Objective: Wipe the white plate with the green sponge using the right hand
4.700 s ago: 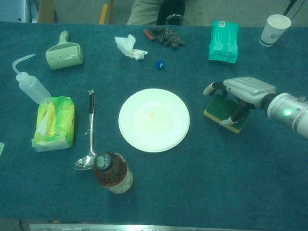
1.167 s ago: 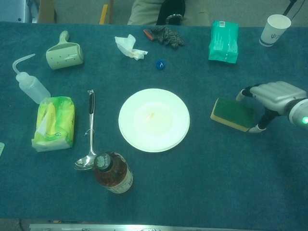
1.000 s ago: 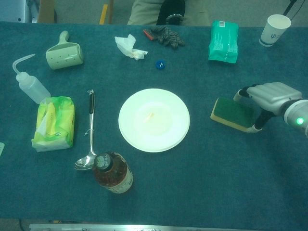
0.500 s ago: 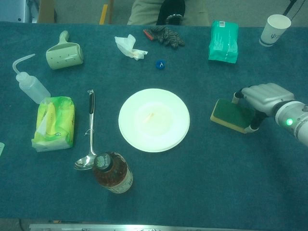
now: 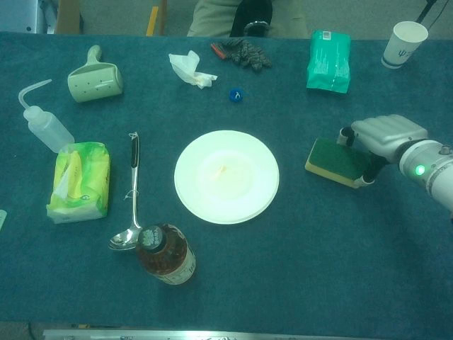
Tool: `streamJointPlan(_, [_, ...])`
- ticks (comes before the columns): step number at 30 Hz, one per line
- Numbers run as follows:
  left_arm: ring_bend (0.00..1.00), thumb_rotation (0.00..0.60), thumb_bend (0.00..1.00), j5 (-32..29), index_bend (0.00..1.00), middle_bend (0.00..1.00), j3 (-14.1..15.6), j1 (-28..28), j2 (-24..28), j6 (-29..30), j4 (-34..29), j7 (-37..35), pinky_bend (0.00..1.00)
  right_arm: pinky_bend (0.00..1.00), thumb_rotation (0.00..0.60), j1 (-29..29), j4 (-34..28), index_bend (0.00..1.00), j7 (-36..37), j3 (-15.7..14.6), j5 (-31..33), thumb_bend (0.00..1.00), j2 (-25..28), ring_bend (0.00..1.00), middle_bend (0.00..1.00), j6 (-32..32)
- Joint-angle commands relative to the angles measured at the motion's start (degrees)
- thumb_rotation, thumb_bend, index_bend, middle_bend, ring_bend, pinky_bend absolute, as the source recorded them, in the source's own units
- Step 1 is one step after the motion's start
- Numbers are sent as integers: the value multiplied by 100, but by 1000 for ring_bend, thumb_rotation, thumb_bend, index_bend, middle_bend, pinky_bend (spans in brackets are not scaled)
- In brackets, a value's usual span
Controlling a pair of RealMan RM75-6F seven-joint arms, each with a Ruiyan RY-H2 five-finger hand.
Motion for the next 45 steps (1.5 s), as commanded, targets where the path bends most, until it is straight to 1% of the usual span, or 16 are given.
streamJointPlan(1, [182, 600, 367, -2, 323, 268, 7, 23, 18, 27, -17, -3, 163, 529, 600, 43, -156, 472, 155, 91, -38, 205, 214, 270, 317, -159])
streamJointPlan(6, [182, 600, 367, 8, 323, 268, 13, 46, 57, 71, -113, 45, 163, 528, 600, 134, -413, 477, 451, 223, -14, 204, 637, 273, 322, -536])
streamJointPlan(8, [182, 600, 367, 24, 323, 268, 17, 51, 74, 91, -162, 79, 163, 528, 600, 190, -473, 477, 485, 233, -8, 205, 767, 273, 322, -651])
streamJointPlan(14, [182, 600, 367, 61, 323, 268, 17, 83, 144, 182, -358, 215, 163, 528, 600, 444, -642, 477, 374, 149, 67, 205, 1056, 274, 323, -903])
streamJointPlan(20, [182, 600, 366, 69, 323, 268, 23, 112, 177, 224, -490, 297, 163, 533, 600, 659, -663, 484, 251, 38, 101, 213, 1142, 274, 336, -992])
streamJointPlan(26, [181, 600, 367, 73, 323, 268, -2, 134, 203, 294, -559, 311, 163, 535, 600, 859, -661, 491, 147, 8, 8, 214, 1076, 274, 346, -976])
streamJointPlan(31, [182, 600, 367, 75, 323, 267, -11, 146, 217, 320, -584, 300, 163, 535, 600, 1129, -582, 503, -24, 6, 24, 215, 904, 274, 354, -1063])
streamJointPlan(38, [182, 600, 367, 63, 323, 267, -25, 206, 230, 421, -554, 212, 163, 529, 600, 1716, -501, 504, -510, 21, 400, 216, 621, 274, 355, -1142])
streamJointPlan(45, [179, 600, 366, 53, 322, 266, -37, 273, 196, 522, -474, 74, 163, 511, 600, 2242, -363, 506, -849, 3, 870, 216, 281, 274, 357, -1206])
